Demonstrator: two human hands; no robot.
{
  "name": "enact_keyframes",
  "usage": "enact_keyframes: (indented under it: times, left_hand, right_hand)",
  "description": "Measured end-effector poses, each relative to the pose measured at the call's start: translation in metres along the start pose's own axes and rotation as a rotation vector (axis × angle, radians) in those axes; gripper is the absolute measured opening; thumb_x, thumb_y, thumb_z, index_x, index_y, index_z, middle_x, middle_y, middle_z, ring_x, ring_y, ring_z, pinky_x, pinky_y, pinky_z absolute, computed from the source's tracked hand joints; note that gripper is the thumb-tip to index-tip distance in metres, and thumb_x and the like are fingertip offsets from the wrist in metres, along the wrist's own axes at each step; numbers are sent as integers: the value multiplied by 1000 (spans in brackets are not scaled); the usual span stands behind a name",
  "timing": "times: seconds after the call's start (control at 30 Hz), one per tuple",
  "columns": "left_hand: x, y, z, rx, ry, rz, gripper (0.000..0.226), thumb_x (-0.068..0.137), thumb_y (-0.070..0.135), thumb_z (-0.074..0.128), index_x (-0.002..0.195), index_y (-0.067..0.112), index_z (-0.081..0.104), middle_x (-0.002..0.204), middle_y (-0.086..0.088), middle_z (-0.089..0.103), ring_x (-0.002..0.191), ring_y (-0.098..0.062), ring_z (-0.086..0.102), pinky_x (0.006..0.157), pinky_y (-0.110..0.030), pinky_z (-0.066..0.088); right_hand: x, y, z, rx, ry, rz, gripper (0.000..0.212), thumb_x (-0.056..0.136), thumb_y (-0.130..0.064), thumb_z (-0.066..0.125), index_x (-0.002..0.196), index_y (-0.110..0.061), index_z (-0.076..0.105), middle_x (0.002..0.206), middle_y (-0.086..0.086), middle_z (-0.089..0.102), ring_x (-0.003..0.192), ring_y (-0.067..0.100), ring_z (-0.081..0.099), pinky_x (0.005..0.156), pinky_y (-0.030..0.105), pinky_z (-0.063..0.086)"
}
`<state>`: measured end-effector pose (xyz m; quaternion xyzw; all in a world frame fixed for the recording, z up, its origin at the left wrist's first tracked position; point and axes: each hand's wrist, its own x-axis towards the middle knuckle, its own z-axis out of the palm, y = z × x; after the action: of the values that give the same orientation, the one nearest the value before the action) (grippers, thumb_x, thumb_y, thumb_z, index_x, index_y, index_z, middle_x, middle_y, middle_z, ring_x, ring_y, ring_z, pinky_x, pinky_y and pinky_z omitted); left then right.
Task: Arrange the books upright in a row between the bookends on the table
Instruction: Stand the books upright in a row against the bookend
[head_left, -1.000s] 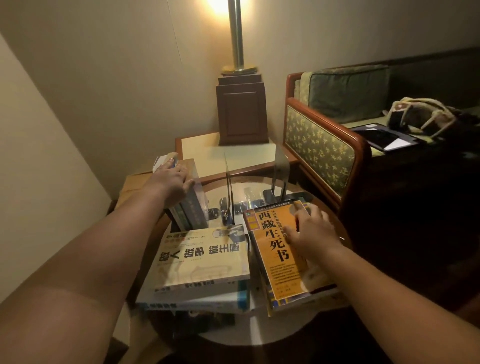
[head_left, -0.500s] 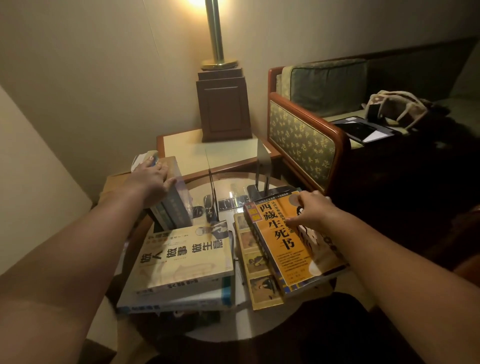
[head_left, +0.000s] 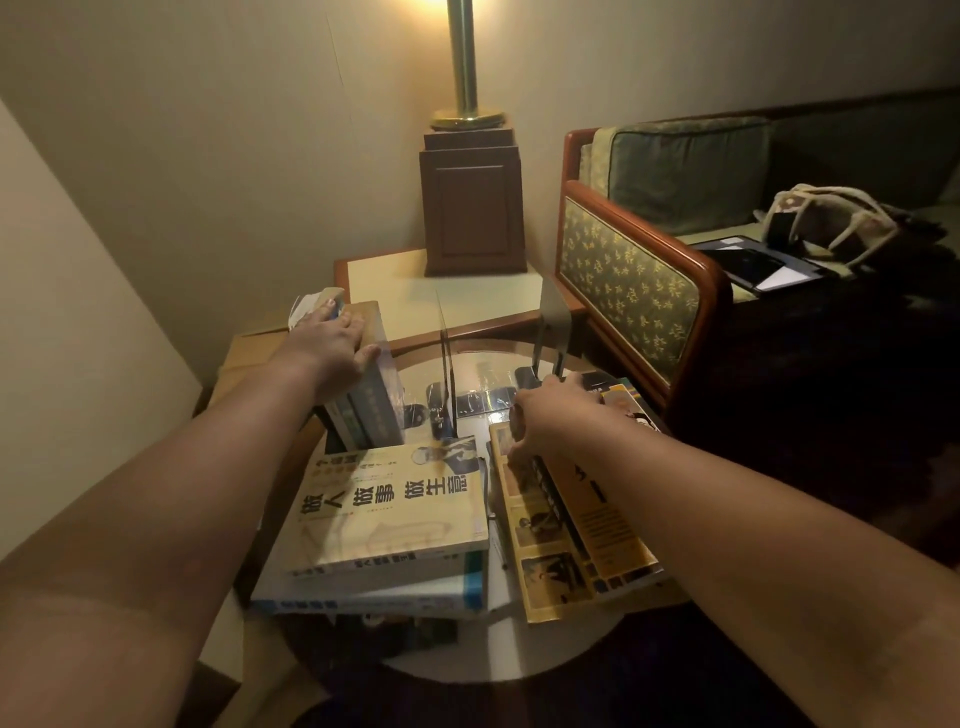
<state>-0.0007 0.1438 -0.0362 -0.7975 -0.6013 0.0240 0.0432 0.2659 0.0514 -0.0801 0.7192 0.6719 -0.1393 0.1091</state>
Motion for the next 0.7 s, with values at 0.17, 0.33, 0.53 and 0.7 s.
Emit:
enact_keyframes:
  times: [0.17, 0.33, 0.53, 0.7]
  left_hand:
    - [2, -2, 2, 17, -5, 7, 65, 107, 50, 27, 161, 15, 19, 168, -4, 15, 156, -24, -3, 124, -42, 6]
    - [3, -1, 4, 23, 0, 9, 65, 107, 50, 26, 161, 14, 21, 168, -4, 16, 156, -24, -2, 124, -42, 8]
    - [12, -6, 10, 29, -11, 11, 66, 106, 52, 23, 160, 14, 22, 168, -4, 14, 156, -23, -3, 124, -43, 8]
    - [14, -4, 11, 27, -8, 11, 65, 107, 51, 24, 160, 14, 21, 169, -3, 13, 156, -23, -4, 124, -42, 8]
  right_hand:
    - [-22, -2, 0, -11, 86, -126, 67, 85, -38, 79, 140, -15, 49, 136, 12, 51, 129, 38, 44, 107, 48, 43]
    - [-41, 6, 10, 44, 302, -165, 51, 87, -3, 70, 132, -10, 47, 123, 13, 56, 113, 37, 61, 82, 37, 54]
    - [-59, 43, -8, 170, 449, -137, 19, 92, 1, 59, 108, -10, 61, 99, 2, 51, 90, 21, 60, 69, 25, 40]
    - [-74, 60, -35, 196, 654, -160, 20, 88, 1, 63, 105, -9, 64, 96, 6, 62, 84, 22, 67, 71, 30, 59]
